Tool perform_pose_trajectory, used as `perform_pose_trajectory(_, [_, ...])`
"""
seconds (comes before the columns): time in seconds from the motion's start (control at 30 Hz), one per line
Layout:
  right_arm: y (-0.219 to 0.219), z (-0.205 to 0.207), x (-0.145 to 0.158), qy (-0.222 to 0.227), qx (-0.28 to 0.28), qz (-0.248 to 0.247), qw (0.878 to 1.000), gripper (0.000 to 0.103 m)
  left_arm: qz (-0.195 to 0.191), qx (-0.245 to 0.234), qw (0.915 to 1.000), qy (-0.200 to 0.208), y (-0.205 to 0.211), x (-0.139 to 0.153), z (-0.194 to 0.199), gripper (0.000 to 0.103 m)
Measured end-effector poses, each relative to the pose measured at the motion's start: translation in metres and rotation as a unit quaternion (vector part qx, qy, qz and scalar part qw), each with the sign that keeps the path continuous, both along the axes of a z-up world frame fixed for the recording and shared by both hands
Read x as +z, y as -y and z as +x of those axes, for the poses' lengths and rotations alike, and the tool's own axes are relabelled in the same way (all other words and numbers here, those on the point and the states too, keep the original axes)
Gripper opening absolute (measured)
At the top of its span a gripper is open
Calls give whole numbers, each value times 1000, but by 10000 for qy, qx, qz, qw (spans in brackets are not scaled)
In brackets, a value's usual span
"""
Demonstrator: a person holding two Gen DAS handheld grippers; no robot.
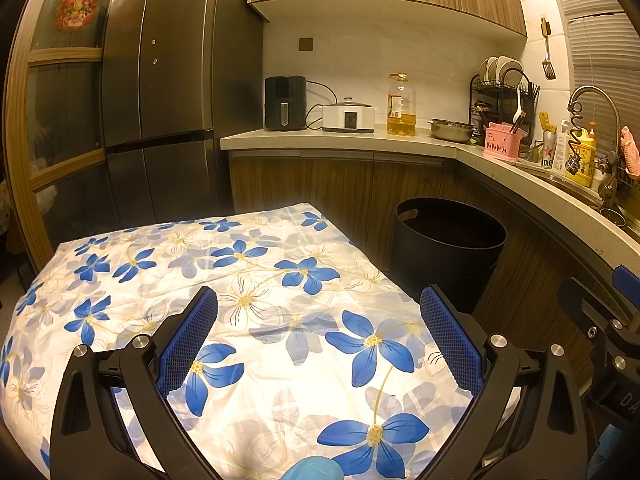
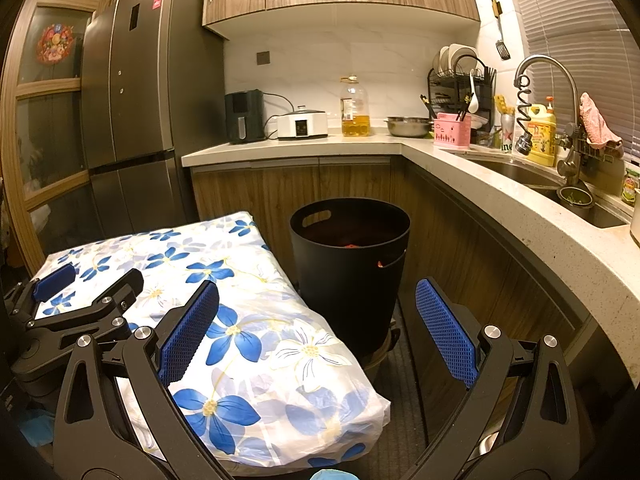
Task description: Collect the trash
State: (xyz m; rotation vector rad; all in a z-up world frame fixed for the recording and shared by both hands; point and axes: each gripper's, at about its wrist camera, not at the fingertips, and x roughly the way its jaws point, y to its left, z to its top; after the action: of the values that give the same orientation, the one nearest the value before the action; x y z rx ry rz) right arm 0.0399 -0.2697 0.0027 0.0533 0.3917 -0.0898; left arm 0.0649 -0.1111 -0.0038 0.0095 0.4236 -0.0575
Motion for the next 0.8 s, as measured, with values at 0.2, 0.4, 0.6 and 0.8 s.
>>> perform_pose_trajectory(0.2, [-2,1,2,12,10,-3,10000,98,-7,-3,10000,15,0,2,-1,97])
perform_pose_trajectory(0.4, [-4,2,2,16,7,-4,10000,98,74,-11,9999,71,-1,6,0,92])
perform_pose_trajectory(0.6, [-4,2,3,31,0,9,10000,98,119,-33,9999,96,-1,5,0,86])
perform_pose_trajectory(0.8, [-4,2,4,43,7,7,10000,98,134,-85,9998,82,1,4,0,86])
